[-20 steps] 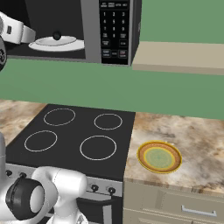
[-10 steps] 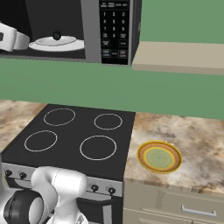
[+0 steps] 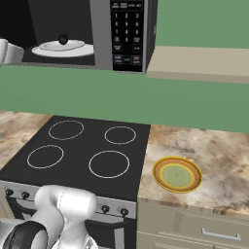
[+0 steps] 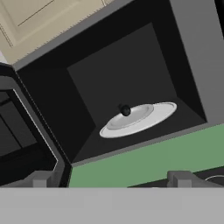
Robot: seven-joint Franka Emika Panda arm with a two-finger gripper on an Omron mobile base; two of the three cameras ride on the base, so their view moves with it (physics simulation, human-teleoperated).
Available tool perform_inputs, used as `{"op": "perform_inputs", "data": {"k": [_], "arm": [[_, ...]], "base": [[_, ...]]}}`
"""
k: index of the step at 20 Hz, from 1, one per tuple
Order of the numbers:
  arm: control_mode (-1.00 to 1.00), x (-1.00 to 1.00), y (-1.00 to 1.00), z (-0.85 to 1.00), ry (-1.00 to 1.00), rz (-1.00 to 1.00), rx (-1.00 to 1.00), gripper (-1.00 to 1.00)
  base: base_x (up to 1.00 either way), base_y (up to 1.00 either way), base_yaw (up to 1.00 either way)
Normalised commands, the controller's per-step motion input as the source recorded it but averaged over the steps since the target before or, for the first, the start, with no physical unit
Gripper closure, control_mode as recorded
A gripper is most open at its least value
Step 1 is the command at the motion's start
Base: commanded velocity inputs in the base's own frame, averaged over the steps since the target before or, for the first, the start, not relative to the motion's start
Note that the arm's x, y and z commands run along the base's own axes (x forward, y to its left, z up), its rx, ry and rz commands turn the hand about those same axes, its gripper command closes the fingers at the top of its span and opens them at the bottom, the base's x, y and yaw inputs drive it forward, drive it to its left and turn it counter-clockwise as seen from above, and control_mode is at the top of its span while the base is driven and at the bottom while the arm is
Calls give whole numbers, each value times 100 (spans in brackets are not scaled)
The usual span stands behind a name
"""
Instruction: Pick the eggplant from the counter and place it in the microwave. Then turn on the microwave.
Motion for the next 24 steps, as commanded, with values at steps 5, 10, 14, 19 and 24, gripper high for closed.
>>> {"op": "perform_inputs", "data": {"k": [5,10,14,19,24], "arm": [[-100,-32,0,0,0,-1,1,-100],[-100,-38,-2,3,0,0,0,-100],[-100,-31,0,4,0,0,0,-100],[-100,-32,0,3,0,0,0,-100],[-100,-27,-1,1,0,0,0,-100]], "base": [[0,0,0],[0,0,0],[0,0,0],[0,0,0],[0,0,0]]}}
